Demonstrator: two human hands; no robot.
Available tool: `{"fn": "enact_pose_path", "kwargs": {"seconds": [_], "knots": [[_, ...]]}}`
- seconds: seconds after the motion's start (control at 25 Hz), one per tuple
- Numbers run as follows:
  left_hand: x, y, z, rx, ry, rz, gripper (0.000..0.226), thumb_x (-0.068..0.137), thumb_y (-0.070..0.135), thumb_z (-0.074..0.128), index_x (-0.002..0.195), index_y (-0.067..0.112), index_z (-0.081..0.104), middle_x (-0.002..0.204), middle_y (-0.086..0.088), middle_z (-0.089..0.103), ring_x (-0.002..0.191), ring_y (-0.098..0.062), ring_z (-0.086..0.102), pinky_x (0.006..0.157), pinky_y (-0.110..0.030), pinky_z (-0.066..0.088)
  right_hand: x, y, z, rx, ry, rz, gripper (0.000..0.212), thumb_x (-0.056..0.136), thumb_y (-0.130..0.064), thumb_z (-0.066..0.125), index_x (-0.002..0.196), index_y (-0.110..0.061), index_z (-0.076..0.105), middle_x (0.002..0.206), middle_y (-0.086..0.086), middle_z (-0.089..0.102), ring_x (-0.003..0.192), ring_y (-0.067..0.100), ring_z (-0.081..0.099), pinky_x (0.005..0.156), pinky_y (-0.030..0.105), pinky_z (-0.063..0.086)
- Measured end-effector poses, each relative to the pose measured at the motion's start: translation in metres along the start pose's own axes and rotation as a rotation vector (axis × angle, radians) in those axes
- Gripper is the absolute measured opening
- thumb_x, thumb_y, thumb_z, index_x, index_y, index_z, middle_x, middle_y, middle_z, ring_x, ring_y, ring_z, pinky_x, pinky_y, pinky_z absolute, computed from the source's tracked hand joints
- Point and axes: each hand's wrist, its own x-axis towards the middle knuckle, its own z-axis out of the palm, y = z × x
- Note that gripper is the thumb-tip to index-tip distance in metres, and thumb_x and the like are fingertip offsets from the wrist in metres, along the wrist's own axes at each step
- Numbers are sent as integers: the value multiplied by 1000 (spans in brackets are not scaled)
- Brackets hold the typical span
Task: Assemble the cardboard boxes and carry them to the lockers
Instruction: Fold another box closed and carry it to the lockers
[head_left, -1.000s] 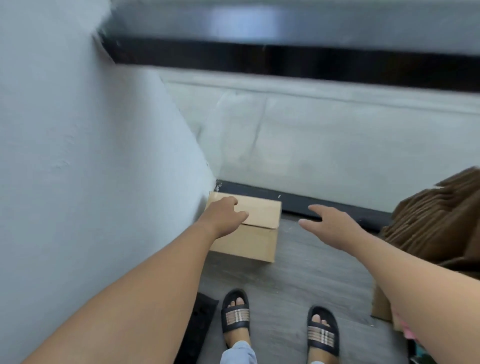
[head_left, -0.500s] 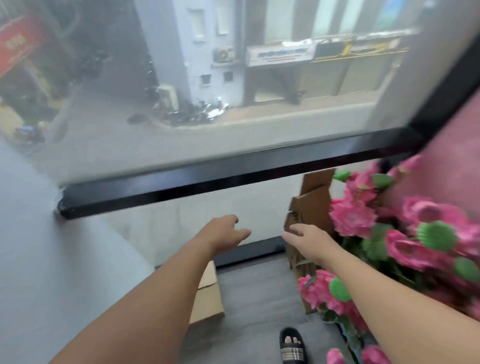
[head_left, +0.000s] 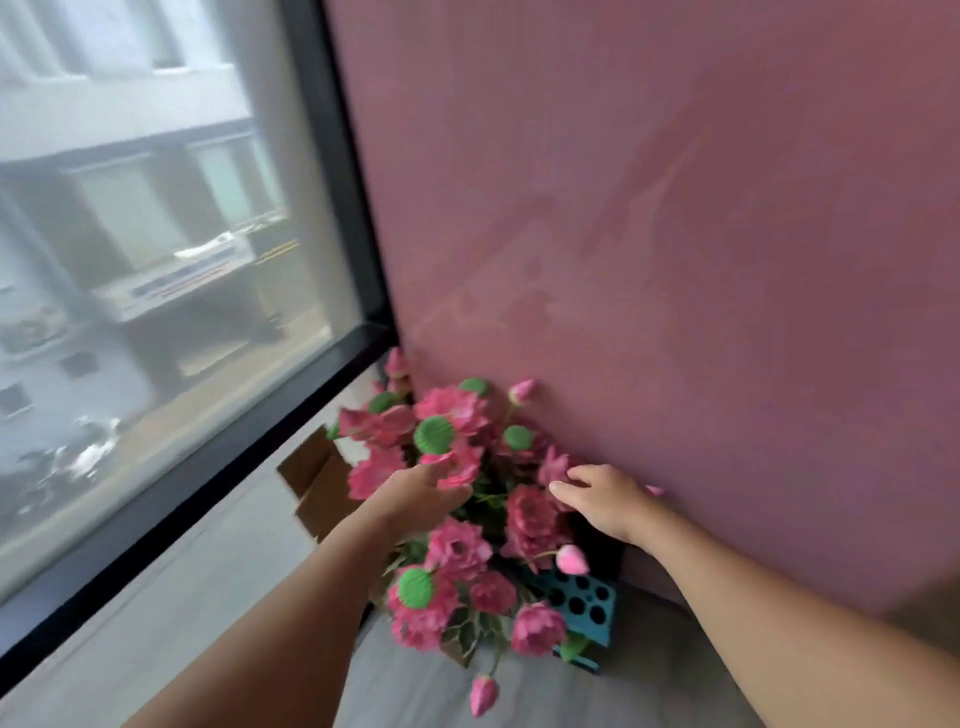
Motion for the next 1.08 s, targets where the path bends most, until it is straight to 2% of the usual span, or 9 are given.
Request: {"fn": "enact_pose_path", "kwargs": {"seconds": [0.08, 0.12, 0.24, 0.32, 0.44, 0.56, 0.68, 0.92, 1.08], "knots": [[13, 64, 20, 57, -42, 70, 56, 97, 53, 52, 139, 15, 53, 134, -10, 60, 122, -29, 56, 95, -32, 45, -20, 47, -40, 45, 49, 41, 54, 79, -74, 50, 98, -27, 68, 102, -6, 67, 111, 26, 60, 97, 38, 45], [20, 101, 36, 88, -60, 116, 54, 96, 54, 52, 133, 15, 57, 129, -11, 62, 120, -31, 58, 93, -33, 46, -34, 77, -61, 74, 71, 76, 50, 83, -71, 52, 99, -26, 68, 103, -3, 66, 111, 27, 60, 94, 36, 44], [27, 210, 86, 93, -133, 252, 40, 86, 58, 57, 100, 22, 65, 116, -9, 68, 116, -31, 60, 89, -31, 45, -75, 173, -122, 162, 186, 215, 70, 93, -65, 52, 147, -20, 51, 151, 2, 51, 139, 25, 46, 109, 34, 36], [27, 279, 121, 61, -226, 305, 45, 85, 58, 59, 117, 26, 63, 126, -6, 63, 123, -27, 57, 92, -31, 43, -102, 236, -155, 204, 288, 284, 75, 93, -66, 54, 151, -20, 46, 157, -1, 44, 139, 24, 47, 110, 30, 40], [33, 363, 172, 156, -295, 427, 62, 95, 59, 52, 144, 21, 48, 147, -4, 51, 134, -26, 47, 104, -31, 37, -142, 307, -193, 308, 397, 394, 62, 99, -51, 56, 145, -11, 52, 149, 1, 50, 126, 23, 55, 84, 13, 45], [31, 445, 221, 283, -394, 581, 66, 97, 64, 43, 149, 22, 43, 153, -4, 44, 140, -26, 41, 114, -32, 30, -183, 363, -226, 358, 504, 505, 57, 98, -54, 55, 136, -13, 61, 142, 2, 59, 134, 24, 53, 101, 26, 41], [35, 522, 262, 339, -476, 726, 64, 100, 58, 42, 151, 20, 40, 158, -4, 36, 144, -25, 35, 118, -33, 27, -207, 415, -249, 400, 567, 633, 38, 96, -58, 55, 109, -23, 66, 111, -3, 65, 125, 26, 59, 85, 27, 40], [60, 668, 332, 358, -633, 1009, 41, 103, 43, 49, 130, 16, 63, 137, -8, 59, 128, -26, 54, 104, -30, 42, -230, 486, -314, 472, 696, 867, 51, 98, -53, 55, 126, -12, 67, 130, 8, 66, 124, 29, 59, 97, 31, 45], [75, 764, 372, 428, -663, 1104, 50, 98, 50, 53, 136, 18, 57, 137, -6, 58, 125, -25, 54, 95, -28, 42, -241, 534, -355, 542, 822, 982, 73, 86, -65, 59, 141, -16, 58, 148, 6, 55, 134, 23, 53, 111, 35, 41]]}}
